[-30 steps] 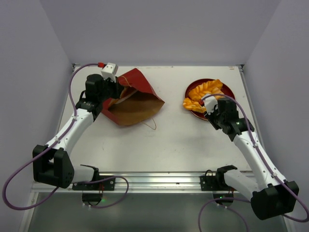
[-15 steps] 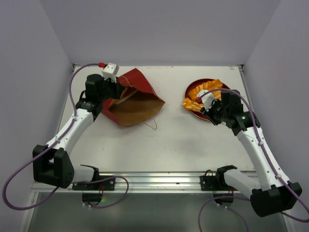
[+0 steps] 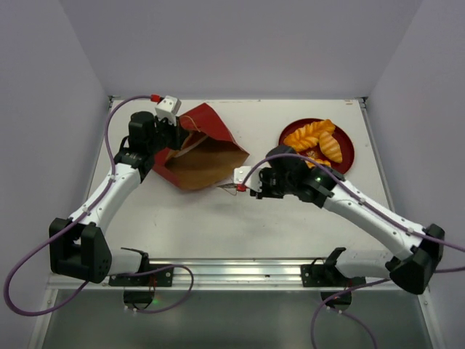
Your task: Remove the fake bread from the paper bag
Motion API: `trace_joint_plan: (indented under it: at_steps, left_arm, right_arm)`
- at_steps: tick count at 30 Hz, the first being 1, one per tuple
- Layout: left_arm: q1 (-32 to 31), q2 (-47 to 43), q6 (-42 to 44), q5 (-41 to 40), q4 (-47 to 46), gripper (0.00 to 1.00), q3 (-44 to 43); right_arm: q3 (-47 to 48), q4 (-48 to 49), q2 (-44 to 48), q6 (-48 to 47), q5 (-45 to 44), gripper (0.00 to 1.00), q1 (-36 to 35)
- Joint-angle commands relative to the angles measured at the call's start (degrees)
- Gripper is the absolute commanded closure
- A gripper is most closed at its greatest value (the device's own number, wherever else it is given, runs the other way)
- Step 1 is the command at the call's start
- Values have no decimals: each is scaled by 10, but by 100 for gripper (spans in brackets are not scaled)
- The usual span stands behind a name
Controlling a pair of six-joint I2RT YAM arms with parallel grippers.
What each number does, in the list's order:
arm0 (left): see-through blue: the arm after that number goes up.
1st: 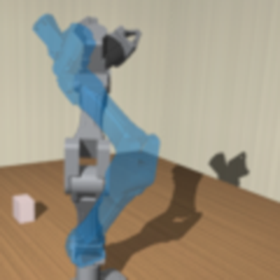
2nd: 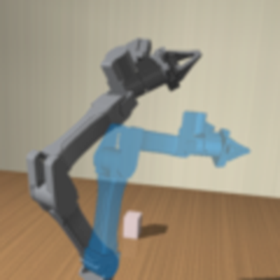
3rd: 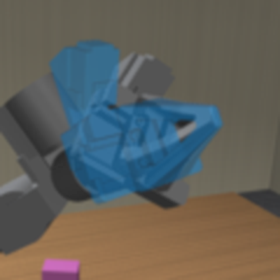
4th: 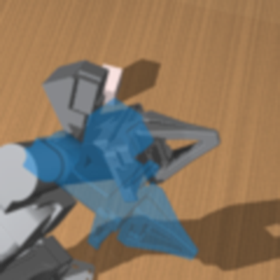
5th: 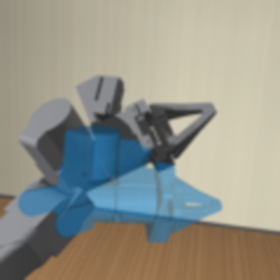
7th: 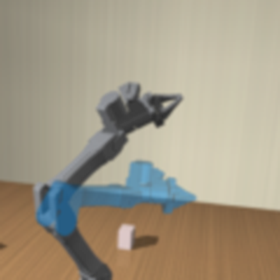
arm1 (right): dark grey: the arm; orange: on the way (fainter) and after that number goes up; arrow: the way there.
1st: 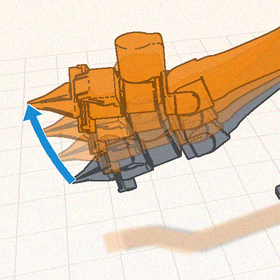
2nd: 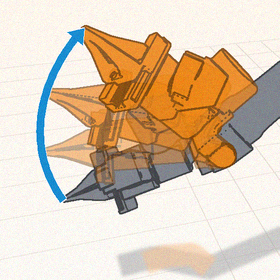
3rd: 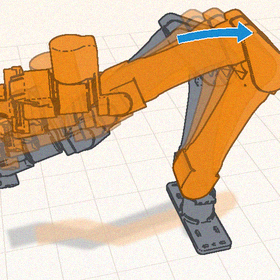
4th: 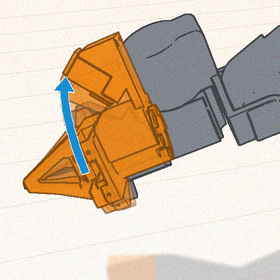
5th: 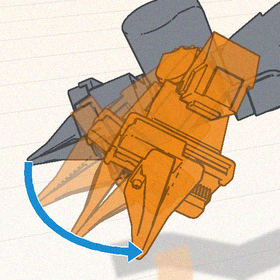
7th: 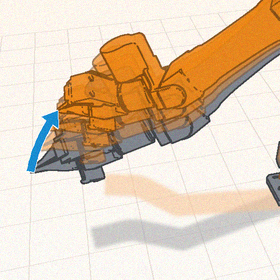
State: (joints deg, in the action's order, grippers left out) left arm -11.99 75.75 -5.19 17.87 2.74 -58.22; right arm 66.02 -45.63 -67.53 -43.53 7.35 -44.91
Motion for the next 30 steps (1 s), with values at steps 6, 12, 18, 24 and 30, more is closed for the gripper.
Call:
trace_joint_plan:
  at_steps: [6, 12, 18, 24, 30]
  left_arm:
    - [-2, -21, 18, 11, 14, 100, 7]
    - [-3, -31, 19, 13, 15, 100, 16]
    - [-3, -44, 19, 12, 15, 100, 21]
    - [-3, -53, 19, 10, 14, 100, 26]
    - [-3, -53, 20, 11, 14, 100, 26]
  right_arm:
    - [70, 242, -153, -24, -250, 71, -108]
    - [69, 387, -231, -109, -316, 68, -150]
    - [104, 445, -308, -151, -338, 65, -157]
    - [133, 453, -355, -162, -348, 63, -158]
    - [142, 453, -376, -163, -350, 61, -158]
